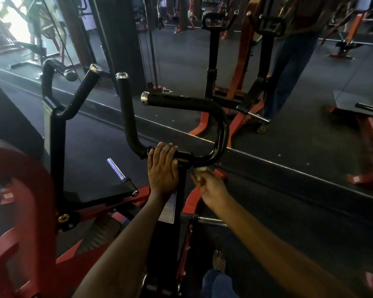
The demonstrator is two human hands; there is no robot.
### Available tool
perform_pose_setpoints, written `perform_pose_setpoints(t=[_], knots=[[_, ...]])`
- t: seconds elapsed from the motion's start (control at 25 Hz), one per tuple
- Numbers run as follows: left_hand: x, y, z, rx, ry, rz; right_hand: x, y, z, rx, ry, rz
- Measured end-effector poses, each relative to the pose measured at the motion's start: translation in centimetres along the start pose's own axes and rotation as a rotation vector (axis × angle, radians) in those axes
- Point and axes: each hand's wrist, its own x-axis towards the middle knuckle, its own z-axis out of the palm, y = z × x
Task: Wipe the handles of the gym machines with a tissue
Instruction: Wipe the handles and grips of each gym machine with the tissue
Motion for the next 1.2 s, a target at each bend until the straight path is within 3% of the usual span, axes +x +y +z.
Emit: perform_pose_setpoints(t=[0.12,0.24,0.44,0.64,0.72,0.84,0.96,1.04,1.12,1.2], knots=[[-0.2,0.0,0.0,-0.003,-0.017,0.001,0.1,-1.8,0.0,0.029,-0.078,0.125],[0.2,0.0,-0.1,0.003,-0.018,-0.007,0.5,-3.0,-0.5,-0.081,-0.083,0.067],[0.1,-0.1,0.3,0.007,-0.009,0.004,0.7,-2.6,-1.9,0.017,-0.121,0.012],[0.3,-0.4,0.3,0.001,-0.01,0.011,2.4,-9.6,-0.4,-0.193,-0.046,-0.245],[0.7,-0.2,0.3,-0.002,-0.008,0.014,2.8,-12.4,1.4,-0.402,-0.047,-0.442],[0.0,0.0,0.2,-0.003,-0.008,0.011,1.9,-9.6,-0.8,-0.771,0.044,-0.66],[-0.5,0.0,0.1,-0.024,-0.035,-0.004,0.9,-6.4,-3.3,-0.718,0.087,-0.628],[0.3,0.1,0.1,-0.019,-0.035,-0.011,2.6,-9.1,-0.4,-0.756,0.117,-0.707],[0.6,0.2,0.0,-0.018,-0.038,-0.011,3.1,-12.6,3.6,-0.933,0.078,-0.907],[0.0,0.0,-0.2,-0.016,-0.045,-0.008,2.9,-12.2,4.3,-1.115,-0.08,-1.178]])
